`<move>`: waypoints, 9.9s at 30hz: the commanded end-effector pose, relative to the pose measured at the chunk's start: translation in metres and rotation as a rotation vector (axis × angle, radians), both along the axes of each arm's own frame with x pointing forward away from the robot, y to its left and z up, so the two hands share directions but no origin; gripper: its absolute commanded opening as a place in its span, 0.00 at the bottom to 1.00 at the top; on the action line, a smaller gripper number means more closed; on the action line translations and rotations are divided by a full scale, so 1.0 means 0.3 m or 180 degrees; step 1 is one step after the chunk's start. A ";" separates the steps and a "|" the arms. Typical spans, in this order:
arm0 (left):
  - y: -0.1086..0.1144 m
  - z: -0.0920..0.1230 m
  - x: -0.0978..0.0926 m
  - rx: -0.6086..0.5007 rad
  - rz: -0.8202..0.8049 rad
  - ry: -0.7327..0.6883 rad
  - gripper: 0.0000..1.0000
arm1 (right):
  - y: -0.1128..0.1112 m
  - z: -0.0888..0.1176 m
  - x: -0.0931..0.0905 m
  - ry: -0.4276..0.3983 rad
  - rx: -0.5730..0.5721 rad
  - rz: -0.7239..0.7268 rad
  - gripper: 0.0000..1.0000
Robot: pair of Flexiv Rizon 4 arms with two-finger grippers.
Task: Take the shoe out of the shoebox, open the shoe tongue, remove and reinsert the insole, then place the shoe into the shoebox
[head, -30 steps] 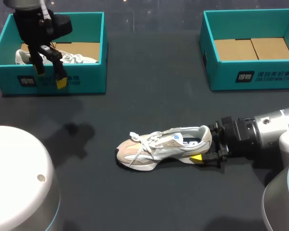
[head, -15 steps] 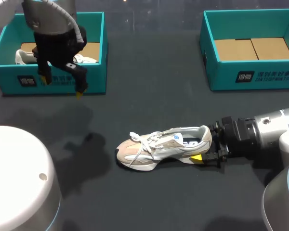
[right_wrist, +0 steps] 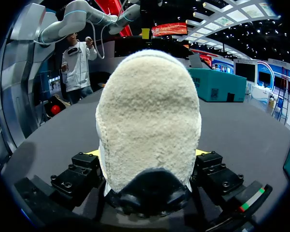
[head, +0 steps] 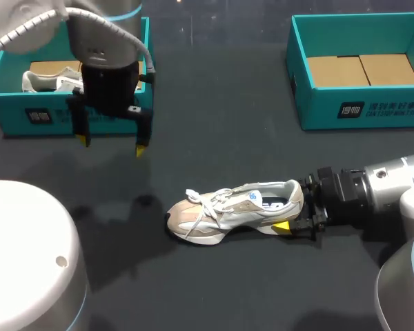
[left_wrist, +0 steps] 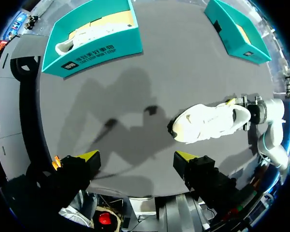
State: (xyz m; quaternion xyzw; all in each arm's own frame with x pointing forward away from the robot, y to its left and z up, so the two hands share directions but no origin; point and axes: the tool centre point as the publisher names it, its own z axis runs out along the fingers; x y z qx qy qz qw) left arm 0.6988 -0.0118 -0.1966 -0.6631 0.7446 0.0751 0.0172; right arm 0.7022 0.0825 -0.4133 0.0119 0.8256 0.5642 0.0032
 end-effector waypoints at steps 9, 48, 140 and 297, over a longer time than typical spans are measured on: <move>-0.224 -0.010 -0.047 0.0050 0.0328 0.0331 1.00 | 0.003 0.002 -0.004 0.0005 -0.0012 0.0003 0.00; -0.528 -0.092 -0.089 0.0214 0.0202 0.0625 1.00 | 0.003 0.002 -0.004 0.0005 -0.0012 0.0003 0.00; -0.830 -0.478 -0.078 0.1369 0.1036 0.0612 0.60 | 0.003 0.002 -0.004 0.0005 -0.0012 0.0003 0.00; -0.326 -0.552 -0.160 0.0318 0.0978 0.0394 0.42 | 0.003 0.002 -0.004 0.0005 -0.0012 0.0003 0.00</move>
